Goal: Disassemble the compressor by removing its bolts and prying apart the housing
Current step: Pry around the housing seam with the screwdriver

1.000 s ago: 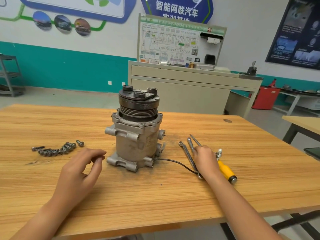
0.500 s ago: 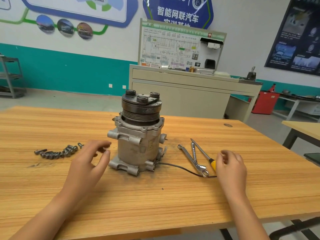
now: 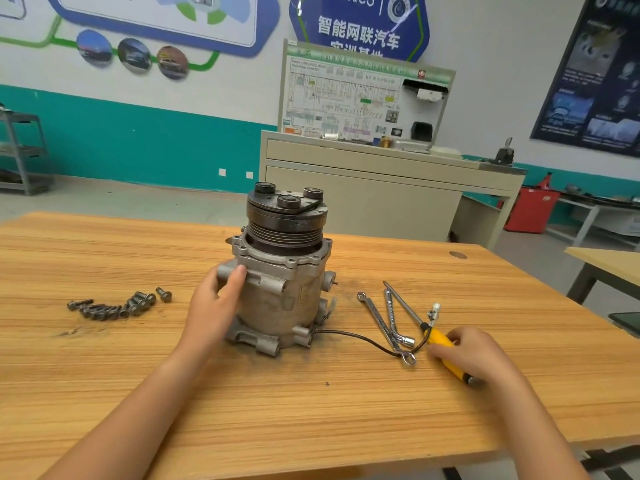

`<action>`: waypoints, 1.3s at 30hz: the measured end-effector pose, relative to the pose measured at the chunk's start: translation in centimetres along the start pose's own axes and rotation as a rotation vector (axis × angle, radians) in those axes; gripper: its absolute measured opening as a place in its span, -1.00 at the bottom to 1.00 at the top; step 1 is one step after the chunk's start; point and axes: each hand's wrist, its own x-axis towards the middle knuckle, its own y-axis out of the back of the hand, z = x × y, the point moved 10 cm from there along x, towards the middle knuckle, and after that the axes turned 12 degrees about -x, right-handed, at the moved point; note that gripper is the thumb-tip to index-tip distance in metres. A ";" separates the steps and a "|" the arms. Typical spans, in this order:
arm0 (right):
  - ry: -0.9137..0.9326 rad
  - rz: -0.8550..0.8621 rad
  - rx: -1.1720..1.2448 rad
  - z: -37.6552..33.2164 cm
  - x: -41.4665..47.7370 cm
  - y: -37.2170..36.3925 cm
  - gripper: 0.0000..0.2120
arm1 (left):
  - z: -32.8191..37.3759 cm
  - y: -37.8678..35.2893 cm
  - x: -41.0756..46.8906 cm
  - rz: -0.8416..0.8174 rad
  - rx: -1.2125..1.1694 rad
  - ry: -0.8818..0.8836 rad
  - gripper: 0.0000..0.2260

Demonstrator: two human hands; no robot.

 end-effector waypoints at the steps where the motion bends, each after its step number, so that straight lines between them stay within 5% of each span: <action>1: 0.014 -0.018 -0.068 -0.4 0.3 -0.3 -0.64 | 0.2 0.1 -0.1 -0.016 -0.006 -0.023 -0.88; 9: 0.018 0.177 -0.017 -1.1 0.2 -0.3 -0.72 | 1.0 0.7 -0.2 0.004 0.034 -0.153 -0.86; 16: 0.086 0.280 0.821 -0.9 -5.8 2.9 -0.87 | 1.9 1.1 -0.7 0.002 0.163 -0.277 -0.93; 20: 0.168 0.093 1.026 -3.1 -11.6 3.1 -0.88 | 3.7 0.6 -2.3 -0.029 0.281 -0.443 -0.92; 25: 0.189 -0.123 1.078 -6.0 -17.5 0.7 -0.83 | 2.5 0.8 -1.9 -0.010 0.214 -0.324 -0.81; 39: 0.117 -0.015 0.895 -6.1 -20.8 0.6 -0.77 | 0.6 0.2 -1.5 -0.061 0.152 -0.162 -0.46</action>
